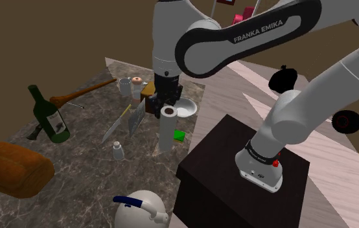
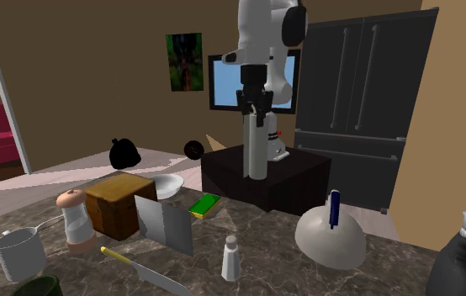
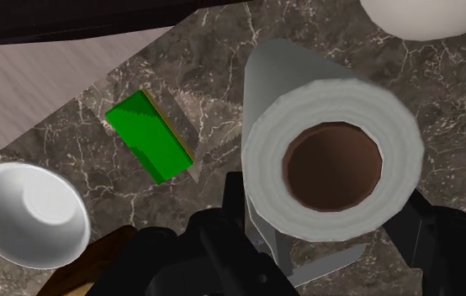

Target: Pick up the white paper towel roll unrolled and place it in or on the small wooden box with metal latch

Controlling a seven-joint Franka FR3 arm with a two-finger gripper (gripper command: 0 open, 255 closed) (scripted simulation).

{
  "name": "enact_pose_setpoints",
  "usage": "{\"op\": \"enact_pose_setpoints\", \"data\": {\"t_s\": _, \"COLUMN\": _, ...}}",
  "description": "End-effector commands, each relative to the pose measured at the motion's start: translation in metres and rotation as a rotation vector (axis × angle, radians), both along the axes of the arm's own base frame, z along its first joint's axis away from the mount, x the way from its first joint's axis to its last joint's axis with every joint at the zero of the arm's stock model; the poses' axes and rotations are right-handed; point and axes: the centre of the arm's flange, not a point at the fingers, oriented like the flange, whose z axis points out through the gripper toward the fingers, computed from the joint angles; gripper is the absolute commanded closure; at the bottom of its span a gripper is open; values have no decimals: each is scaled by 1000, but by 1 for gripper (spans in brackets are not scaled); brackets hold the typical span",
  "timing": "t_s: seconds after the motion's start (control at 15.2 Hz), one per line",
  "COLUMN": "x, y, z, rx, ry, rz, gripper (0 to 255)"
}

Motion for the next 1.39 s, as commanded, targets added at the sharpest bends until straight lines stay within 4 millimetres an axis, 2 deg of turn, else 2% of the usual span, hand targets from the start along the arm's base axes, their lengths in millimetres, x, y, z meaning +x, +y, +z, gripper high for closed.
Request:
{"op": "enact_pose_setpoints", "data": {"t_s": 0.0, "x": 0, "y": -1, "z": 11, "rx": 0, "ry": 0, "rz": 0, "gripper": 255}}
{"op": "enact_pose_setpoints", "data": {"t_s": 0.4, "x": 0, "y": -1, "z": 42, "rx": 0, "ry": 0, "rz": 0, "gripper": 255}}
{"op": "enact_pose_setpoints", "data": {"t_s": 1.32, "x": 135, "y": -122, "z": 74, "rx": 0, "ry": 0, "rz": 0, "gripper": 255}}
